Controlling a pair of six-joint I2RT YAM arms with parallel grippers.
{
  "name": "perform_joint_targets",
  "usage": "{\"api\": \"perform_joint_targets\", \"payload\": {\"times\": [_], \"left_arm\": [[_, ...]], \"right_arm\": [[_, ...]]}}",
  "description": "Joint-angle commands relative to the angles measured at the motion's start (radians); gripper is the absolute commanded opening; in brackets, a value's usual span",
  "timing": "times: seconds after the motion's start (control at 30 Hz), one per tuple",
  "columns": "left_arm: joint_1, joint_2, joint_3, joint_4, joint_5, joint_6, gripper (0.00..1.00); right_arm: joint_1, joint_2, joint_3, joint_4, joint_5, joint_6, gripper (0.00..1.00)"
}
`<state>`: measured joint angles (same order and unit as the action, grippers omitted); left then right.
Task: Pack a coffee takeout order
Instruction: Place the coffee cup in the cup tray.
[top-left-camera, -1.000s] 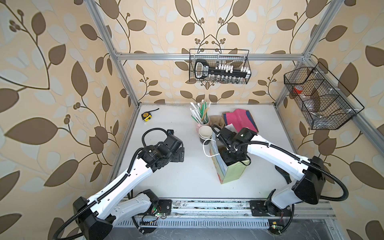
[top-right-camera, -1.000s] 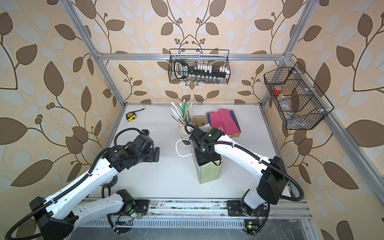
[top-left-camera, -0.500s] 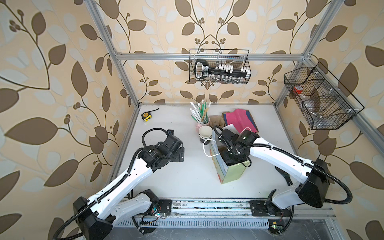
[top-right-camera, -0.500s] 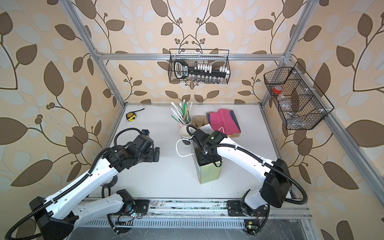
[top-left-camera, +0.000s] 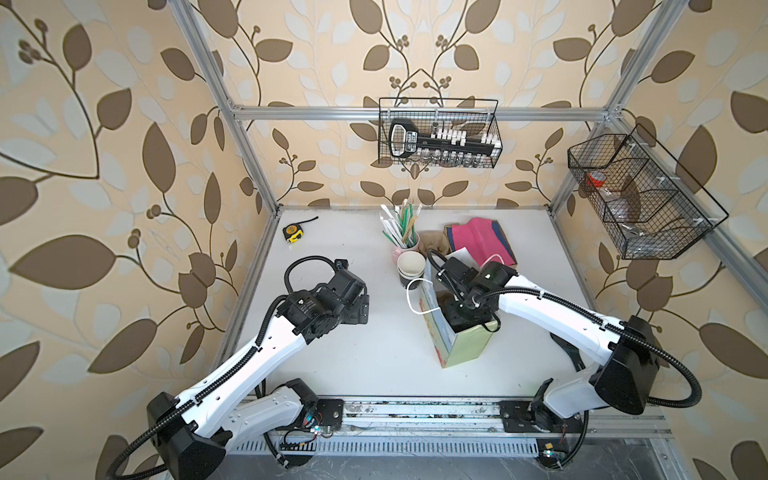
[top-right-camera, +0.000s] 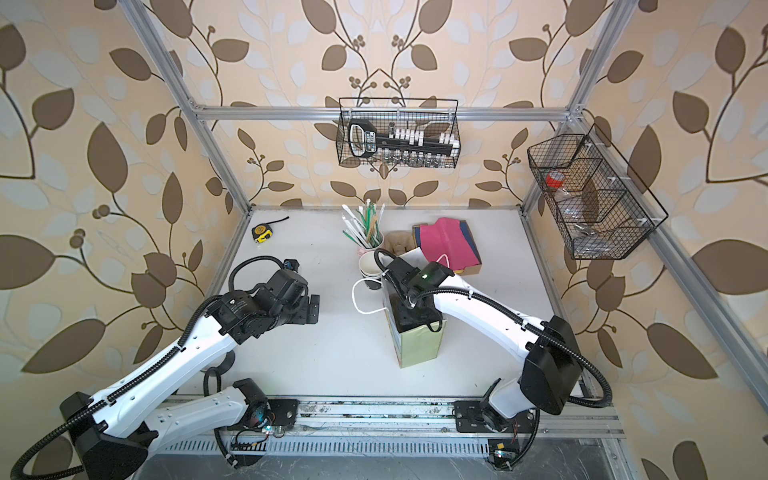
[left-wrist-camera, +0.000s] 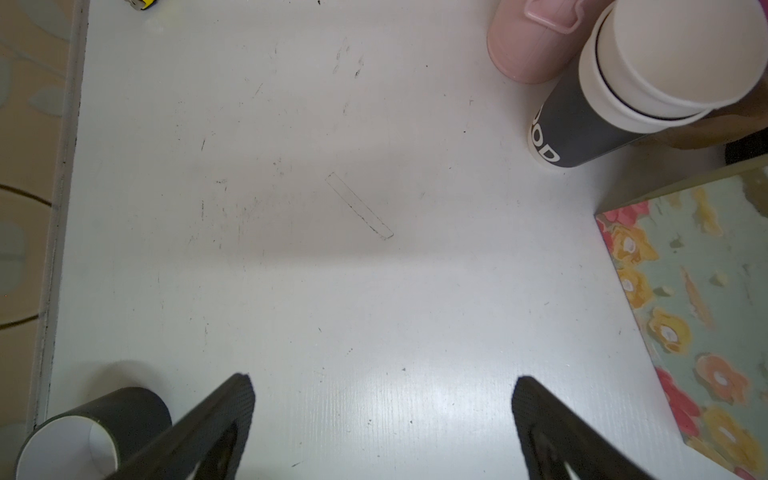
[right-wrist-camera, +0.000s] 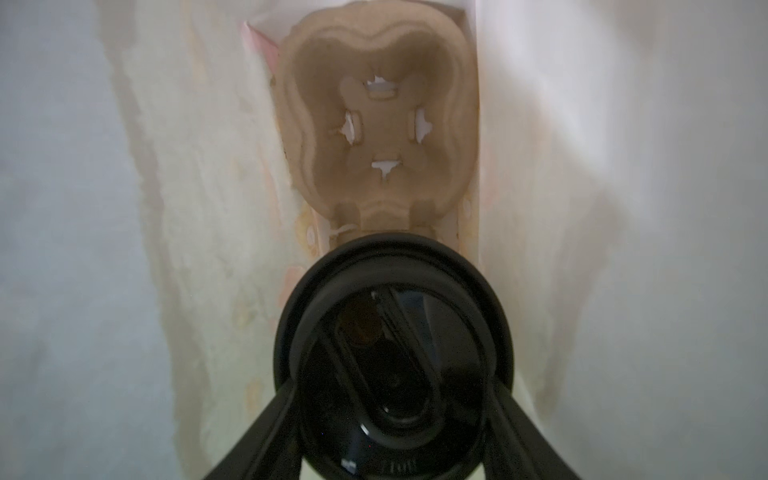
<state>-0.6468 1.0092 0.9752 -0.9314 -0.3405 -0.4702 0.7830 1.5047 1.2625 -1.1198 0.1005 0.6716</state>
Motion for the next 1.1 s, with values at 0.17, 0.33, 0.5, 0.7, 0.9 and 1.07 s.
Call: {"api": "perform_joint_targets", "payload": {"times": [0.17,0.33,0.5,0.7,0.9,1.07], "left_arm": [[0.007,-0.001,-0.003,-0.01,-0.012,0.018,0.99],[0.008,0.0,-0.003,-0.01,-0.011,0.018,0.99],[0.011,0.002,-0.003,-0.01,-0.007,0.019,0.99],[0.011,0.0,-0.003,-0.009,-0.005,0.02,0.99],[0.011,0.001,-0.003,-0.009,-0.006,0.02,0.99],[0.011,0.0,-0.003,-0.009,-0.005,0.019,0.99]], "right_arm": [[0.001,0.061,-0.115,-0.014,-0.004,-0.013,0.0],[0.0,0.052,-0.102,-0.027,0.001,-0.013,0.0],[0.007,0.053,-0.106,-0.035,-0.004,-0.015,0.0],[0.01,0.05,-0.077,-0.054,0.003,-0.019,0.0],[0.01,0.052,-0.023,-0.092,0.031,-0.024,0.01],[0.012,0.048,0.02,-0.113,0.049,-0.022,0.26]]}}
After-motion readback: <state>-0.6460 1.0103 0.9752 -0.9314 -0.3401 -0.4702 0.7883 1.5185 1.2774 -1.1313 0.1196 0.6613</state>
